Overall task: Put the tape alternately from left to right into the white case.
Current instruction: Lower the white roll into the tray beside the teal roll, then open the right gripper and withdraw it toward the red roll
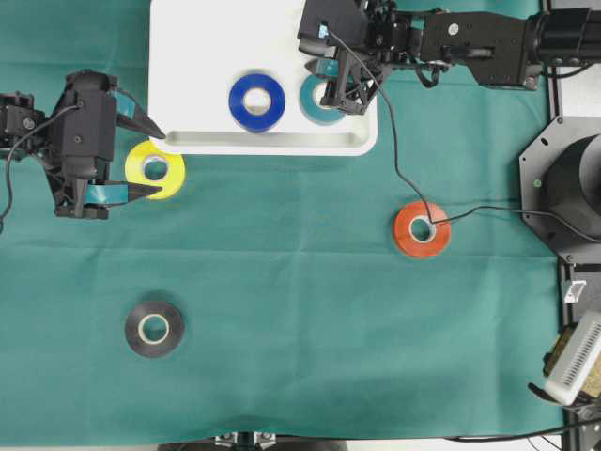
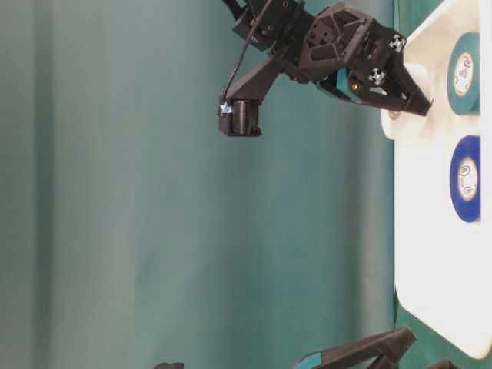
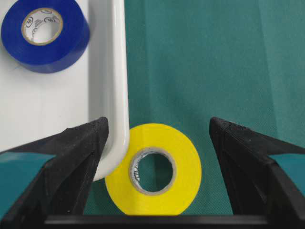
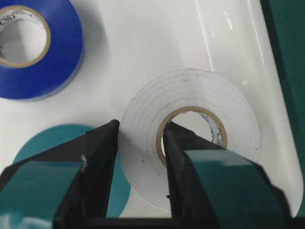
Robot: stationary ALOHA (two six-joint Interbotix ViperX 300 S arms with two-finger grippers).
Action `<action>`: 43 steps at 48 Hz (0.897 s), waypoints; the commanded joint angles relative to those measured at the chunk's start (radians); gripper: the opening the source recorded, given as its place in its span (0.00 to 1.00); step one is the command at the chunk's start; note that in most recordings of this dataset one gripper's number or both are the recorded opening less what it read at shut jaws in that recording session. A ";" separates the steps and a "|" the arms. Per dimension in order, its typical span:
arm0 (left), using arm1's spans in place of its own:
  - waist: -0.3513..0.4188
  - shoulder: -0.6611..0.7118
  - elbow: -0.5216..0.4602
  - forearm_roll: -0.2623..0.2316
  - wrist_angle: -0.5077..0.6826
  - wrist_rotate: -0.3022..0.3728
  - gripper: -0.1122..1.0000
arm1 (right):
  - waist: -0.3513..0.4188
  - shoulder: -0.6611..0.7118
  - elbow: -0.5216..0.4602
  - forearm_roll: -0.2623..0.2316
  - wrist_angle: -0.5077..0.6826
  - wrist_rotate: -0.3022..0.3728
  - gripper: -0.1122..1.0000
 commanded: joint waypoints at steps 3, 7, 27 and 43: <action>-0.003 -0.009 -0.014 -0.002 -0.009 0.000 0.86 | 0.002 -0.034 0.003 -0.002 -0.012 0.003 0.35; -0.003 -0.009 -0.014 -0.002 -0.008 0.000 0.86 | 0.002 -0.034 0.009 -0.002 -0.017 0.005 0.35; -0.003 -0.011 -0.014 -0.002 -0.008 0.000 0.86 | 0.008 -0.034 0.015 0.003 -0.051 0.011 0.84; -0.003 -0.011 -0.012 -0.002 -0.008 0.000 0.86 | 0.071 -0.074 0.014 0.003 -0.051 0.020 0.84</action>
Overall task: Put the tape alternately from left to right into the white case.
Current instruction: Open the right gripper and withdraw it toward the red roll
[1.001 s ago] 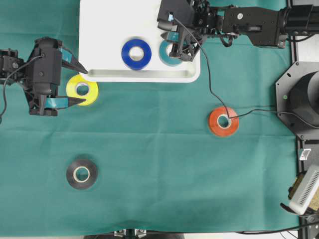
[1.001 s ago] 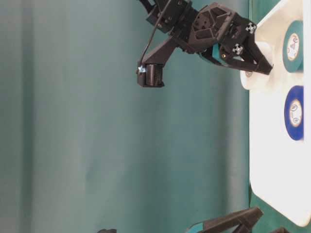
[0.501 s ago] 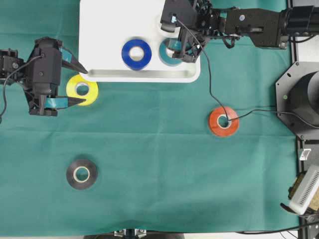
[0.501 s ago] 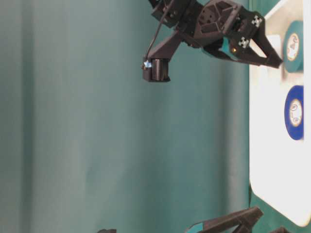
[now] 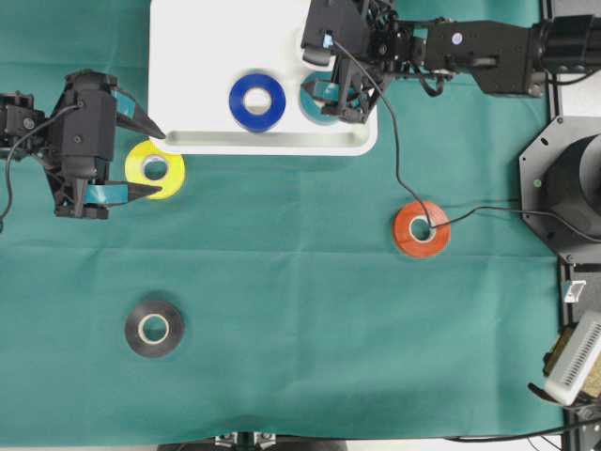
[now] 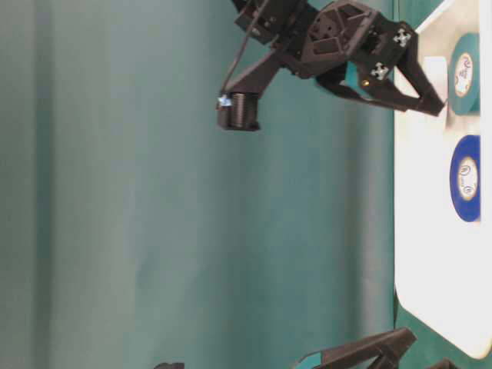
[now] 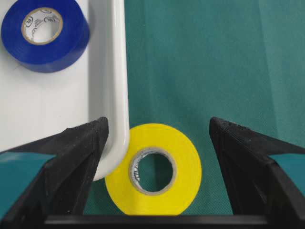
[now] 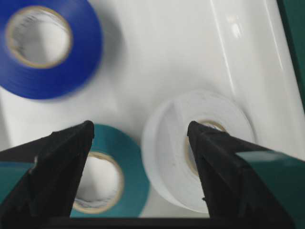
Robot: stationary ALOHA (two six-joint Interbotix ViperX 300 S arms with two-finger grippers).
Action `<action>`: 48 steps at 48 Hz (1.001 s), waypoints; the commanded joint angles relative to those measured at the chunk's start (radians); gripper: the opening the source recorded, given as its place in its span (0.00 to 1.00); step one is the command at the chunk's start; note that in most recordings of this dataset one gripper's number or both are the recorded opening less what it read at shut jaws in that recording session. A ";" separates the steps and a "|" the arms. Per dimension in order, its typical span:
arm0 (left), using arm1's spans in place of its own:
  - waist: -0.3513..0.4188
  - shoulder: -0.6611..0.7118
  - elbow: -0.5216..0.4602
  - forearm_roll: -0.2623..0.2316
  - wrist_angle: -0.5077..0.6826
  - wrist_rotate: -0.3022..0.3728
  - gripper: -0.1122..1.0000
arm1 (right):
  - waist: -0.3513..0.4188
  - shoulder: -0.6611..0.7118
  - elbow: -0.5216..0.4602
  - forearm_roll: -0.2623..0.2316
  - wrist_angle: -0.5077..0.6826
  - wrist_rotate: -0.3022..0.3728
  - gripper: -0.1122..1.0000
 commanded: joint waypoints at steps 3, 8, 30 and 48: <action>-0.003 -0.008 -0.014 -0.002 -0.008 -0.002 0.86 | 0.063 -0.069 -0.008 0.002 -0.009 0.002 0.83; -0.003 -0.008 -0.014 -0.002 -0.008 -0.002 0.86 | 0.115 -0.095 -0.008 0.002 -0.009 0.002 0.83; -0.003 -0.009 -0.015 -0.002 -0.008 -0.002 0.86 | 0.307 -0.117 0.009 0.002 -0.029 0.002 0.83; -0.003 -0.009 -0.011 -0.002 -0.008 -0.003 0.86 | 0.337 -0.155 0.083 0.000 -0.198 0.002 0.83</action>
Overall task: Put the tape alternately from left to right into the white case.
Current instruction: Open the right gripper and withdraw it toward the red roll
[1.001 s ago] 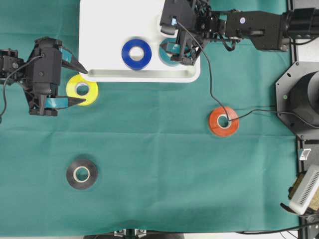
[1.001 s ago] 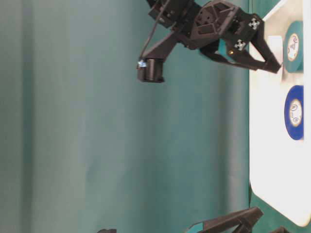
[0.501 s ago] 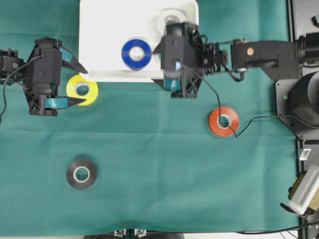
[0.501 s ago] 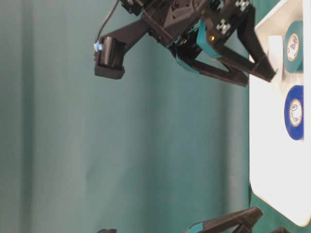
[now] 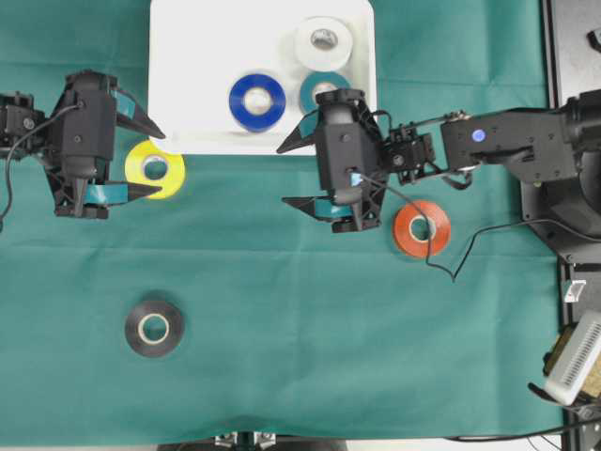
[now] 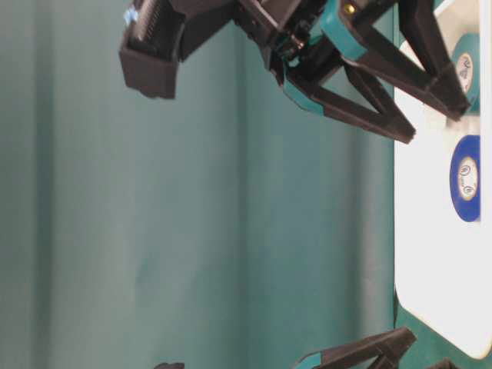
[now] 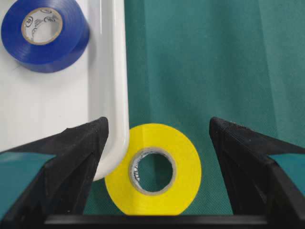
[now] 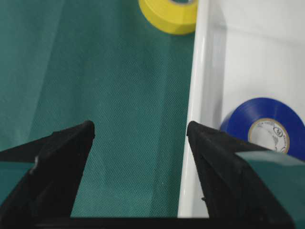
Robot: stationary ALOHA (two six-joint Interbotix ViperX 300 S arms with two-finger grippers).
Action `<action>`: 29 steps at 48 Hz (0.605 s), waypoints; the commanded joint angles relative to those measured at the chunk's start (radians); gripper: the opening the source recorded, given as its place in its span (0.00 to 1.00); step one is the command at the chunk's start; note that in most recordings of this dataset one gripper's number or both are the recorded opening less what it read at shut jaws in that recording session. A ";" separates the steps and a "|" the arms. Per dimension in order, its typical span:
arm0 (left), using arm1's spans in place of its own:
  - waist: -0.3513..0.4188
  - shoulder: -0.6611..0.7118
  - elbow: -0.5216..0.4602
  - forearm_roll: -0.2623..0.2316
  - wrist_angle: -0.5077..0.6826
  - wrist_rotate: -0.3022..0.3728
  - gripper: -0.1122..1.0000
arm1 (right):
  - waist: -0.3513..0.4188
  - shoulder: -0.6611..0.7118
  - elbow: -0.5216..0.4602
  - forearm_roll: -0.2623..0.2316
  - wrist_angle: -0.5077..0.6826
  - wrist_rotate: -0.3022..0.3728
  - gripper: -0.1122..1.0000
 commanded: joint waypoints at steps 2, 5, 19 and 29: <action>-0.003 -0.009 -0.011 -0.002 -0.008 -0.002 0.86 | 0.000 -0.057 0.014 0.002 -0.026 0.002 0.83; -0.005 -0.009 -0.011 -0.002 -0.008 -0.003 0.86 | 0.000 -0.081 0.031 0.002 -0.028 0.002 0.83; -0.005 -0.008 -0.011 -0.002 -0.009 -0.002 0.86 | 0.000 -0.164 0.109 0.002 -0.052 0.002 0.83; -0.008 -0.009 -0.009 -0.002 -0.008 -0.003 0.86 | -0.002 -0.202 0.153 0.002 -0.103 0.002 0.83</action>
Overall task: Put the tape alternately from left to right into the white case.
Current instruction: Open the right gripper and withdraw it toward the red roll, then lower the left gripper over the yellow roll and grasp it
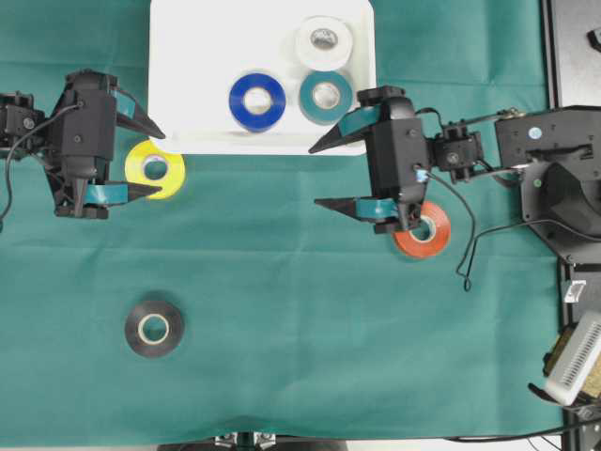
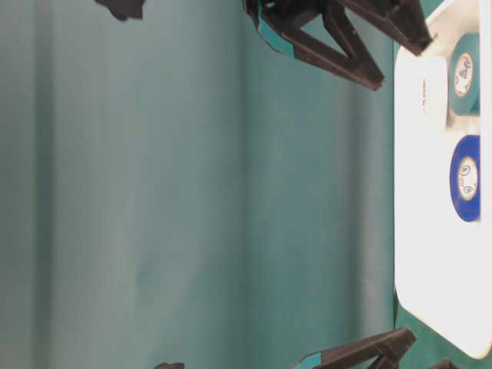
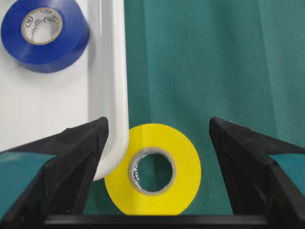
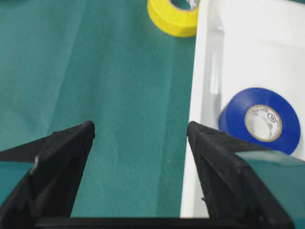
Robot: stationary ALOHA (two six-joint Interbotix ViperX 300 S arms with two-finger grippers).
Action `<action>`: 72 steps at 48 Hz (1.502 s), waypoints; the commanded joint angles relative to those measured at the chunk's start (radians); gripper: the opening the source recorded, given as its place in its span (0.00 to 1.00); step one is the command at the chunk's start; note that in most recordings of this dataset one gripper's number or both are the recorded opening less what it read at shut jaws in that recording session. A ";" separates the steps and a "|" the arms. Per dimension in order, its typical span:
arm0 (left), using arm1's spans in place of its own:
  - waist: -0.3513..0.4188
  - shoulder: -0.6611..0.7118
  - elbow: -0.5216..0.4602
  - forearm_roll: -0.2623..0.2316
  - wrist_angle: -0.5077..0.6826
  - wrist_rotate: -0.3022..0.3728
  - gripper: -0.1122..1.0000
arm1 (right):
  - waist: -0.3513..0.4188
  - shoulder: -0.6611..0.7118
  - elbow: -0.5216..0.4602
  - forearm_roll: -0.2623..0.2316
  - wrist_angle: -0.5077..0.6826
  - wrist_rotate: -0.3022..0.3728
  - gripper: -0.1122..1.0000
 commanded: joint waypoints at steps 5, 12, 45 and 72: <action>-0.012 -0.009 -0.009 -0.002 -0.008 0.000 0.86 | -0.003 -0.038 0.015 0.005 -0.028 0.005 0.83; -0.017 -0.009 -0.009 -0.003 -0.009 -0.002 0.86 | -0.003 -0.034 0.020 0.008 -0.040 0.021 0.83; -0.058 0.092 -0.020 -0.005 0.043 -0.051 0.86 | -0.003 -0.028 0.018 0.008 -0.041 0.044 0.83; -0.060 0.225 -0.094 -0.003 0.101 -0.071 0.85 | -0.003 -0.025 0.018 0.008 -0.041 0.046 0.83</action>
